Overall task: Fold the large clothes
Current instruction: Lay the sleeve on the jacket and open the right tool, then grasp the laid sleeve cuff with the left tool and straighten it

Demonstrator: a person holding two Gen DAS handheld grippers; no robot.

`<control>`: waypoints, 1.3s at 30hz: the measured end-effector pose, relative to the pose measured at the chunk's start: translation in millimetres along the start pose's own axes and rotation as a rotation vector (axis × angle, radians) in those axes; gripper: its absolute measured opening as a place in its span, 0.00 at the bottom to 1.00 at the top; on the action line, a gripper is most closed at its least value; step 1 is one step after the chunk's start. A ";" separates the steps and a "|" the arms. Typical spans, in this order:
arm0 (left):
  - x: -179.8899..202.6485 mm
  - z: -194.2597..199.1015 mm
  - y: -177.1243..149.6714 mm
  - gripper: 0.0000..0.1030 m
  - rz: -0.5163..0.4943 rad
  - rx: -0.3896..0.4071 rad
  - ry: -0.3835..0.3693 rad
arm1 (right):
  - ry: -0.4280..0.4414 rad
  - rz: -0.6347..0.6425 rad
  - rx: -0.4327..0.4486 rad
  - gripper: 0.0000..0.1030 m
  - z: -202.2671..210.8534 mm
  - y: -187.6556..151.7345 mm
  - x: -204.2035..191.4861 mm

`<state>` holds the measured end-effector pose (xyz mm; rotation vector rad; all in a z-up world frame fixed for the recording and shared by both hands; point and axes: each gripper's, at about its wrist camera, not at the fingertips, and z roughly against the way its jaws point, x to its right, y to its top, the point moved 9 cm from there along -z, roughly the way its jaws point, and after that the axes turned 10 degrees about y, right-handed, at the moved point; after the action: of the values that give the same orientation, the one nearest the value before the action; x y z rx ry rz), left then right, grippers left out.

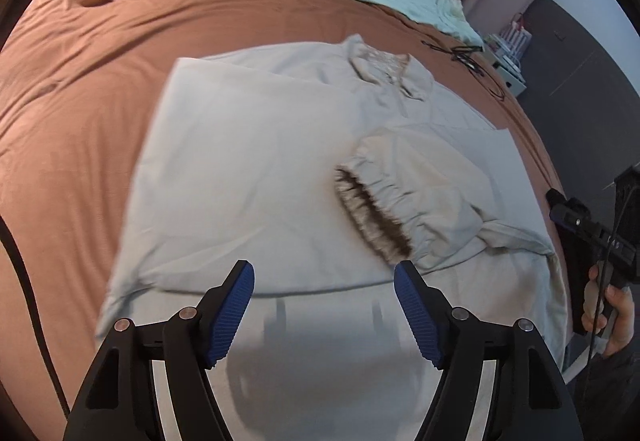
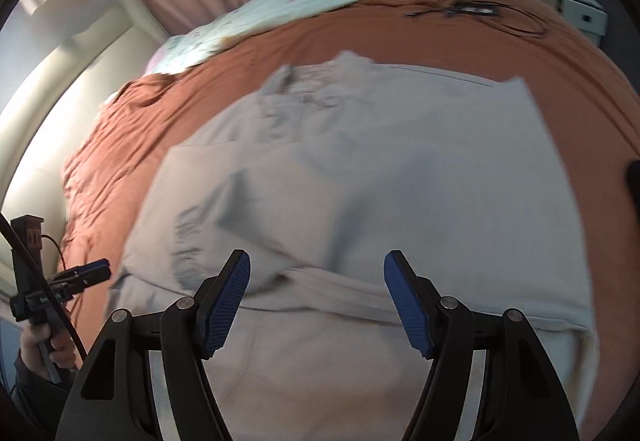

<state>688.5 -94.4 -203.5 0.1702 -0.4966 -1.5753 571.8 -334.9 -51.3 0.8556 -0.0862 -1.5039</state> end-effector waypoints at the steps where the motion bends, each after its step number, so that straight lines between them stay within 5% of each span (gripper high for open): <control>1: 9.3 -6.2 1.3 0.73 -0.001 -0.009 -0.020 | -0.026 -0.009 0.004 0.66 8.7 -3.6 13.0; 6: 45.7 -36.5 7.1 0.86 -0.001 -0.049 -0.074 | -0.134 -0.068 0.015 0.66 57.8 -27.0 68.5; 12: 63.3 -79.6 -0.8 0.89 0.028 -0.146 -0.081 | -0.258 -0.096 -0.007 0.66 86.1 -54.1 98.3; 16: 69.6 -88.6 -3.6 0.88 0.052 -0.141 -0.107 | -0.301 -0.114 -0.025 0.66 93.0 -73.2 112.4; 19: 76.4 -90.1 -2.9 0.59 0.048 -0.146 -0.133 | -0.333 -0.108 -0.062 0.66 84.5 -80.3 119.6; 21: 77.4 -91.8 -3.1 0.22 0.041 -0.169 -0.124 | -0.356 -0.098 -0.087 0.66 71.9 -81.2 118.5; 24: 73.7 -78.2 6.0 0.11 0.014 -0.122 -0.113 | -0.426 -0.103 -0.073 0.57 64.6 -78.4 120.7; 29: 49.0 -50.4 21.3 0.10 0.004 -0.057 -0.080 | -0.407 -0.195 -0.025 0.53 57.2 -70.5 127.4; 34: 37.5 -59.0 9.4 0.10 0.021 -0.103 -0.074 | -0.420 -0.179 -0.015 0.53 46.8 -69.3 131.4; 39: 28.8 -82.4 0.2 0.40 0.043 -0.170 -0.019 | -0.420 -0.178 -0.051 0.54 44.1 -73.1 131.9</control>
<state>719.7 -139.7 -271.3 0.0149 -0.3768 -1.5697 503.3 -459.4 -118.2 0.5053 -0.2857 -1.8290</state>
